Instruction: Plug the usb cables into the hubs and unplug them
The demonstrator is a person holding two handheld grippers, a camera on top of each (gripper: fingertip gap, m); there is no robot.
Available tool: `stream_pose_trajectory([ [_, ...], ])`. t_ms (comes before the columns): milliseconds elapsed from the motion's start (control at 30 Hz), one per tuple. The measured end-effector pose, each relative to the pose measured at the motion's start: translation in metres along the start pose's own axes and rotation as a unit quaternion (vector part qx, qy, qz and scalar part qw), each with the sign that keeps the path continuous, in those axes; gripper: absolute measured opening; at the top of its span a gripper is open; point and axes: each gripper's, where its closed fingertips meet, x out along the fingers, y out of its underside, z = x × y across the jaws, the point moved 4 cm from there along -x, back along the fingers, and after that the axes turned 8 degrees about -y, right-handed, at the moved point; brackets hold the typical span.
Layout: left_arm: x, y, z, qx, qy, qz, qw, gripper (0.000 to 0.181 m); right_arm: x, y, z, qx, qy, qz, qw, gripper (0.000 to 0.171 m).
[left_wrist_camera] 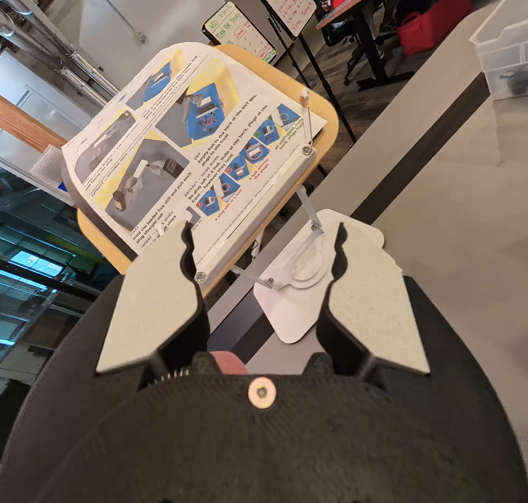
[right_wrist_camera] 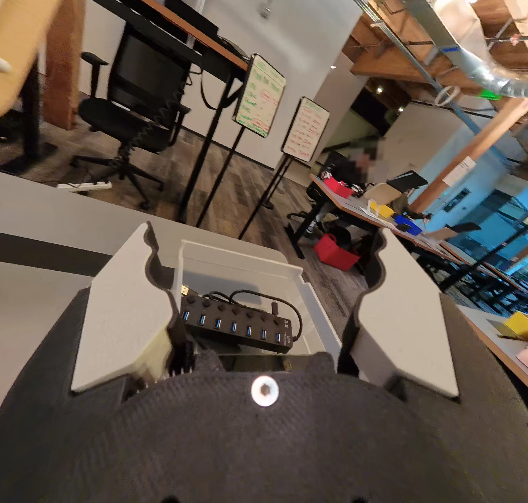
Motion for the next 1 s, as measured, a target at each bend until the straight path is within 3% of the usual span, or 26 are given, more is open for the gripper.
stream_pose_trajectory([
  [133, 0.0, -0.005, -0.003, -0.043, 0.037, -0.009, 0.998, 0.132, 0.005, 0.005, 0.003, -0.004, 0.007, 0.002, 1.0, 0.149],
  [667, -0.028, -0.038, 0.024, -0.047, -0.012, -0.054, 0.997, 0.117, 0.0, -0.013, 0.015, -0.016, -0.003, -0.019, 1.0, 0.148],
  [833, -0.024, -0.036, 0.033, -0.026, -0.072, -0.033, 0.997, 0.113, -0.008, -0.03, 0.012, -0.009, -0.002, -0.039, 0.999, 0.148],
  [1000, -0.022, -0.031, 0.051, -0.061, -0.111, -0.026, 0.992, 0.113, -0.013, -0.038, 0.001, 0.0, 0.005, -0.051, 0.999, 0.149],
])
